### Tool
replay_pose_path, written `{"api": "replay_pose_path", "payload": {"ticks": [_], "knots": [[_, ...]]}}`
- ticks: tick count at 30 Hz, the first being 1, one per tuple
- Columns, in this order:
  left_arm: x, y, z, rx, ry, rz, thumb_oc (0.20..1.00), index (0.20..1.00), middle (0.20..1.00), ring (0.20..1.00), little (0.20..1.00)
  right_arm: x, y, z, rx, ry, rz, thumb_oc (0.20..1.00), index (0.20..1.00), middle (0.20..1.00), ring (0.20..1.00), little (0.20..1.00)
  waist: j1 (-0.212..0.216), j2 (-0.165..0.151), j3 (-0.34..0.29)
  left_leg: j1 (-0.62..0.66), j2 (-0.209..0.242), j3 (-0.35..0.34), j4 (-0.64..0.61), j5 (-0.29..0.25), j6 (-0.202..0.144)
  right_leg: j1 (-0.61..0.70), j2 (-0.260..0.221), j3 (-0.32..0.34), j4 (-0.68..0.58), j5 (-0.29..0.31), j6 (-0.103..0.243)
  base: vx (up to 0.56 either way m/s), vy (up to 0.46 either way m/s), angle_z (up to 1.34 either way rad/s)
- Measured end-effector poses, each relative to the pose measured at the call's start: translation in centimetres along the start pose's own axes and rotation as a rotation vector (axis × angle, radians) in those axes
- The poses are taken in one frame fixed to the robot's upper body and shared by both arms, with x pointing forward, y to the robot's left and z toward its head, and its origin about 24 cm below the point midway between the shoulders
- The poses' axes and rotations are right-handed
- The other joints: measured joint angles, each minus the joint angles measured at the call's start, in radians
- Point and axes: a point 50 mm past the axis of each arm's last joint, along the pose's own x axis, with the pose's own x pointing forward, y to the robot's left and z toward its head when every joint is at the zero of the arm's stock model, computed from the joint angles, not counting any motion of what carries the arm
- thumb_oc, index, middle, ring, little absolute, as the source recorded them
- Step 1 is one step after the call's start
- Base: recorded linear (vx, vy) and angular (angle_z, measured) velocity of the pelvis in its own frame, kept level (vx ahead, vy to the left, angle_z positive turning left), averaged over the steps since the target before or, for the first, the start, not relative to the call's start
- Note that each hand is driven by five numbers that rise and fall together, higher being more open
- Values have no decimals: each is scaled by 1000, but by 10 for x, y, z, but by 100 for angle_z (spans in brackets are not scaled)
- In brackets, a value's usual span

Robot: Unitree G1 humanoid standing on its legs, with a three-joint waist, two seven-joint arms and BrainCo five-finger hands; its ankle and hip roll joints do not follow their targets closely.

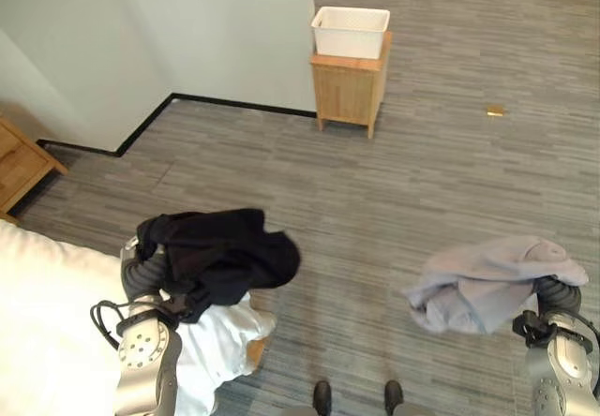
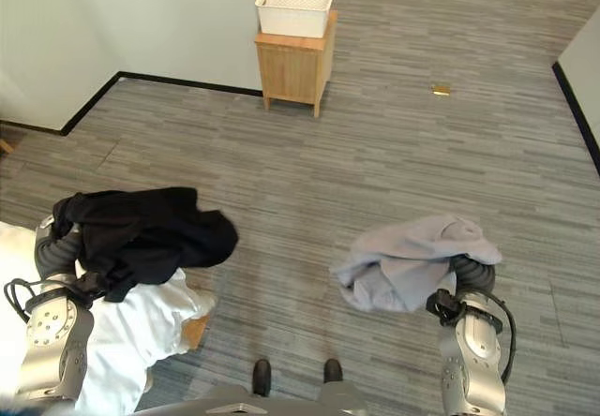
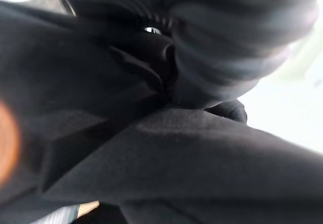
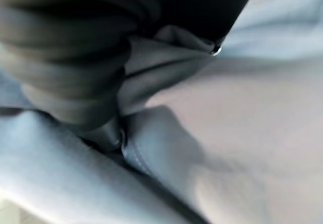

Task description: Pick up bed clothes into laundry basket.

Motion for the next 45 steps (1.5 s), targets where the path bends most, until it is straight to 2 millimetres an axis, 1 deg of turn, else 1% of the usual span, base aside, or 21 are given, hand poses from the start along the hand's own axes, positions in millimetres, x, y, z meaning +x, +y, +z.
{"api": "replay_pose_path", "payload": {"ticks": [8,9,11,12,17,19,20,22,23,24,25,26,29,33,36,37,38,40,42,43,45], "knots": [[6,13,2,41,-8,65,200,200,200,200,200,8,-1,11,13,-49,-20,200,200,200,200,200,-6,5,9,-1,8,-3,0,-13,-4,-31,8,-6,63,-19,9,103,110,-3],[16,19,1,75,-9,125,200,200,200,200,200,14,6,25,21,-108,7,200,200,200,200,200,-7,66,50,-20,28,0,24,-37,13,-210,21,-25,384,-46,43,157,124,-32],[20,20,7,22,-38,210,200,200,200,200,200,8,11,29,28,-125,27,200,200,200,200,200,-7,67,75,-13,7,9,37,-38,49,-403,-52,-84,746,-41,54,259,24,-14],[17,20,5,13,-31,225,200,200,200,200,200,5,8,25,20,-108,19,200,200,200,200,200,-18,67,74,-10,-6,5,46,-49,57,-432,-77,-93,773,-73,41,515,-59,7],[20,19,7,19,-43,207,200,200,200,200,200,2,-1,21,22,-92,-33,200,200,200,200,200,-66,78,81,-78,20,-31,90,-81,36,-494,-50,-139,332,-112,46,534,-161,27],[20,16,3,5,-29,212,200,200,200,200,200,-4,-5,16,45,-78,-85,200,200,200,200,200,-86,45,74,-64,17,-41,139,-127,3,-425,-53,-178,240,-95,47,633,-303,46],[11,5,-4,-24,-1,186,200,200,200,200,200,-7,-14,16,27,-76,-110,200,200,200,200,200,-91,52,53,-37,37,-62,175,-179,-6,-366,-32,-203,328,-83,7,728,-412,63],[6,0,-7,-32,10,148,200,200,200,200,200,-4,-23,13,-2,-64,-132,200,200,200,200,200,-71,12,40,-146,40,10,546,-215,-95,-269,-19,-213,357,-92,-89,640,-434,10],[2,3,-10,-24,21,155,200,200,200,200,200,2,-22,15,1,-73,-130,200,200,200,200,200,-64,9,32,-231,55,-7,711,-178,-159,-271,-16,-224,402,-166,-90,635,-429,-30],[1,5,-10,-24,26,158,200,200,200,200,200,5,-20,18,3,-88,-131,200,200,200,200,200,-53,12,36,-309,66,0,900,-112,-184,-252,-10,-232,420,-173,-132,460,-301,-13],[0,3,-10,-29,28,147,200,200,200,200,200,5,-23,19,2,-91,-145,200,200,200,200,200,-52,13,40,-405,90,-1,1066,38,-172,-226,13,-242,417,-192,-152,535,-236,-8],[0,-3,-7,-65,18,117,200,200,200,200,200,3,-32,20,6,-99,-198,200,200,200,200,200,-22,-3,54,-495,83,28,1197,39,-159,-179,18,-227,407,-204,-165,356,-88,-18],[-6,-2,-13,-106,50,125,200,200,200,200,200,2,-38,22,-4,-103,-233,200,200,200,200,200,42,-30,68,-532,28,125,855,21,-121,-5,41,-208,259,-217,-148,590,-71,-27],[-9,1,-18,-100,73,118,200,200,200,200,200,10,-25,20,-40,-85,-164,200,200,200,200,200,79,29,27,-467,-5,143,105,-1,-40,240,130,-230,74,-266,-67,870,43,-24],[-13,-3,-23,-110,98,113,200,200,200,200,200,9,-28,19,-89,-70,-165,200,200,200,200,200,76,31,-12,-432,-45,312,141,3,28,334,116,-215,102,-291,-26,811,141,17],[-11,-4,-23,-111,99,110,200,200,200,200,200,8,-26,16,-91,-56,-159,200,200,200,200,200,67,40,-36,-376,-50,329,193,49,161,377,108,-175,186,-303,-8,896,293,13],[-8,-5,-18,-105,79,101,200,200,200,200,200,1,-16,6,-106,-10,-106,200,200,200,200,200,60,-23,-49,-310,-89,335,245,17,175,309,17,-169,483,-268,-8,800,347,0],[-5,-6,-15,-98,66,95,200,200,200,200,200,0,-9,12,-114,-42,-60,200,200,200,200,200,76,-21,-64,-250,-104,300,225,-46,182,185,-52,-176,674,-254,-13,468,304,-27],[6,-12,-6,-109,22,85,200,200,200,200,200,-2,-5,14,-115,-55,-58,200,200,200,200,200,65,-41,-65,-184,-129,283,231,-73,183,57,-173,-198,957,12,-9,618,363,6],[10,-17,-1,-141,1,95,200,200,200,200,200,3,3,17,-116,-74,-26,200,200,200,200,200,45,-4,-38,-101,-126,217,214,-131,177,-98,-209,-181,1184,-41,-31,474,91,40],[11,-27,-1,-146,5,53,200,200,200,200,200,2,5,14,-142,-56,9,200,200,200,200,200,8,63,-16,-2,-76,143,136,-133,171,-267,-174,-189,1200,-169,-47,527,-29,38]]}}
